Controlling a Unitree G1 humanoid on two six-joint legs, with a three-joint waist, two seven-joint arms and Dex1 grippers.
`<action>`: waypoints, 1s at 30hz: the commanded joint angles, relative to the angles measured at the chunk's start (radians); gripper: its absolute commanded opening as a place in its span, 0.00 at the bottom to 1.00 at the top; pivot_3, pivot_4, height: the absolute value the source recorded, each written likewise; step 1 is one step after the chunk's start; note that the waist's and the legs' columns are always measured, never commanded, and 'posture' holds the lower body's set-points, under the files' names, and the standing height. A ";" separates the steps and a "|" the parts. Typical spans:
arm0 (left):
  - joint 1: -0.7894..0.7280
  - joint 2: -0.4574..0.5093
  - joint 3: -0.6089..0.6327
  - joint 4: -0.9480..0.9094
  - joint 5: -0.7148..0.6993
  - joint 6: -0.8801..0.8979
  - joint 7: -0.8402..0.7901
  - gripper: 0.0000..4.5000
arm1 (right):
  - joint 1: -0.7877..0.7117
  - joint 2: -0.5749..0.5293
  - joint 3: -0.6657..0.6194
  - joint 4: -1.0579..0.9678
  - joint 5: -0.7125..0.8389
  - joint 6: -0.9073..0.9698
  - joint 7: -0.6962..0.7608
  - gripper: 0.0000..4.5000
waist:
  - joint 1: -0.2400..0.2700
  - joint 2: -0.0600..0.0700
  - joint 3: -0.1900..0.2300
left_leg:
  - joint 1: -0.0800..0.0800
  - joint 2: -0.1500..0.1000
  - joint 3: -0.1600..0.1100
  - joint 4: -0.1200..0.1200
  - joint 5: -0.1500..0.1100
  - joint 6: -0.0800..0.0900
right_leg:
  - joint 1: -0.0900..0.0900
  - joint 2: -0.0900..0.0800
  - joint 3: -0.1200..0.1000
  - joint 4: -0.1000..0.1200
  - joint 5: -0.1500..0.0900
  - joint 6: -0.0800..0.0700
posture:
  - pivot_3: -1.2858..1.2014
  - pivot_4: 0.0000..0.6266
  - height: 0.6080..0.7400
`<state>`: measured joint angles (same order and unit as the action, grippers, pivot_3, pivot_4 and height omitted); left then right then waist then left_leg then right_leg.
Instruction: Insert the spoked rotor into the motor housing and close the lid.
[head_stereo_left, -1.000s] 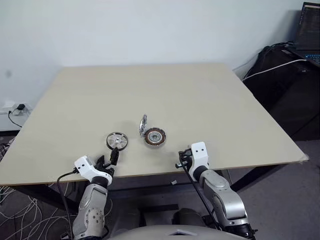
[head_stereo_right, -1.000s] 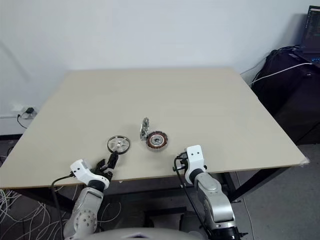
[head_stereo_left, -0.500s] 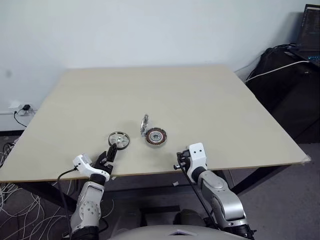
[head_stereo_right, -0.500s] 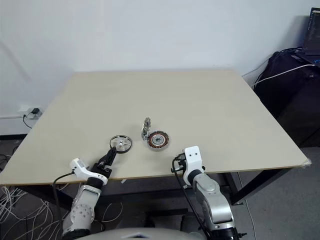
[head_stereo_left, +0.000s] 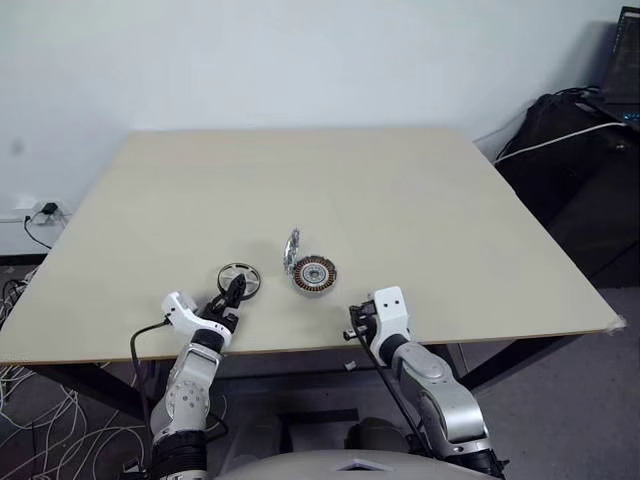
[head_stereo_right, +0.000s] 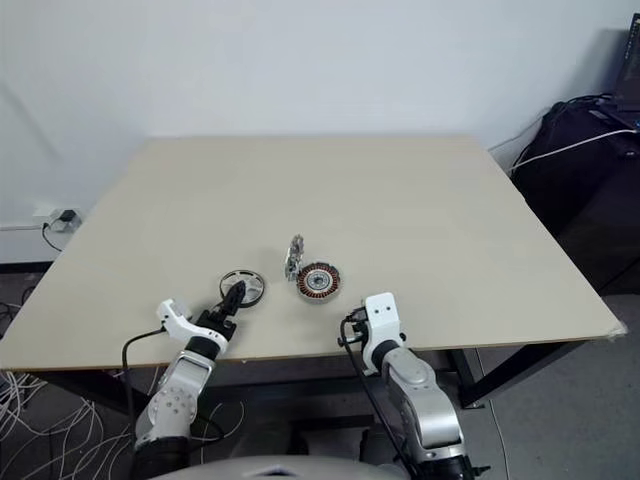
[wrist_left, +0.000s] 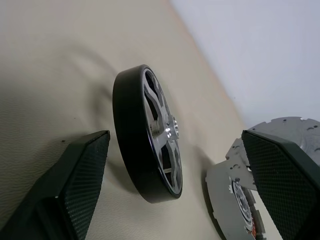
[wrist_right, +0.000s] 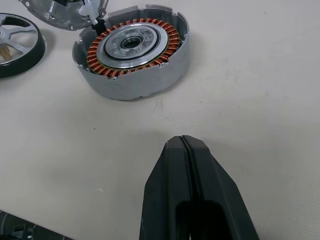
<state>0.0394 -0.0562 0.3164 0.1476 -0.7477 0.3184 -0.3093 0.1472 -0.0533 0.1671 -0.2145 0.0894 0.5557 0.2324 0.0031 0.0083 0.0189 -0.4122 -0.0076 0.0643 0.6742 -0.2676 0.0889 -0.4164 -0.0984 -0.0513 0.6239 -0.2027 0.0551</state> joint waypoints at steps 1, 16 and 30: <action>-0.024 0.001 0.008 0.008 0.007 0.012 0.026 0.79 | -0.011 0.006 -0.005 -0.024 0.013 -0.012 -0.006 0.00 | 0.000 0.000 0.000 | 0.000 0.000 0.000 0.000 0.000 0.000 | 0.000 0.000 0.000 0.000 0.000 0.000 | 0.52 0.00 1.00; 0.008 -0.026 0.036 0.005 -0.010 0.034 0.084 0.10 | -0.004 0.005 -0.008 -0.023 0.015 -0.011 -0.014 0.00 | -0.015 0.000 -0.002 | 0.002 0.001 -0.002 0.000 0.000 -0.001 | 0.001 0.000 0.000 0.001 0.000 0.000 | 0.52 0.00 1.00; 0.158 -0.050 0.028 -0.237 -0.430 0.189 -0.278 0.10 | 0.004 0.000 -0.011 -0.022 0.013 -0.006 -0.017 0.00 | -0.012 -0.005 0.002 | -0.006 0.001 -0.002 0.000 -0.001 -0.003 | -0.007 0.000 0.003 0.000 0.001 -0.008 | 0.52 0.00 1.00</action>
<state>0.1951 -0.0706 0.3767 -0.0198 -1.1241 0.4791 -0.5450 0.1627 -0.0532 0.1621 -0.2136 0.0902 0.5554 0.2162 -0.0094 0.0028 0.0207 -0.4184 -0.0071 0.0623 0.6738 -0.2691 0.0862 -0.4237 -0.0980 -0.0483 0.6245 -0.2017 0.0474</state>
